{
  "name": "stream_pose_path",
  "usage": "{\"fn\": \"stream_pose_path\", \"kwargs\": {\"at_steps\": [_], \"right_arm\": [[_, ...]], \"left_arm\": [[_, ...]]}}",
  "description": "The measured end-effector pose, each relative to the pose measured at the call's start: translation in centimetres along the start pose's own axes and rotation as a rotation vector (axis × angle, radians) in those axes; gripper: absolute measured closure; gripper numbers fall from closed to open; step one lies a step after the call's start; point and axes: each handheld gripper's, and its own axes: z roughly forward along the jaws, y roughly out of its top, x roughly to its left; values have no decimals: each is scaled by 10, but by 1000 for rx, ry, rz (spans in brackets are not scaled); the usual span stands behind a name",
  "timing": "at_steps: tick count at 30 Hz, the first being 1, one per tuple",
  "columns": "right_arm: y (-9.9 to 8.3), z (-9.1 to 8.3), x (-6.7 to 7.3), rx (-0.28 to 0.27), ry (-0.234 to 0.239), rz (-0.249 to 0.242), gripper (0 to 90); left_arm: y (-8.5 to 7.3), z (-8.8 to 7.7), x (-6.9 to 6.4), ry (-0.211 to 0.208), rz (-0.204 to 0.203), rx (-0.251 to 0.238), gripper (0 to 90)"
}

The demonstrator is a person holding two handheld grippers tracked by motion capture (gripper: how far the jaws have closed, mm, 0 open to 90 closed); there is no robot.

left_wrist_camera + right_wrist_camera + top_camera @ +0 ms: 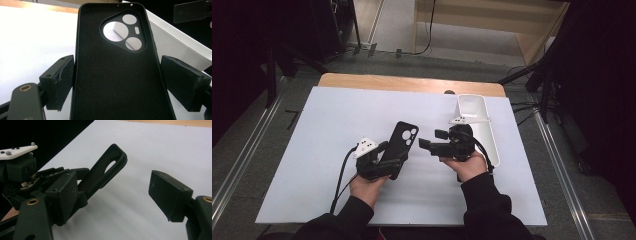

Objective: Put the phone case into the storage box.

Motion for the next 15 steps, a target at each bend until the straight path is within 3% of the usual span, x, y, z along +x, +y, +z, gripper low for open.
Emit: {"fn": "stream_pose_path", "kwargs": {"at_steps": [15], "right_arm": [[9,16,-4,9,18,53,238]], "left_arm": [[-4,2,-5,-14,-22,-8,143]]}}
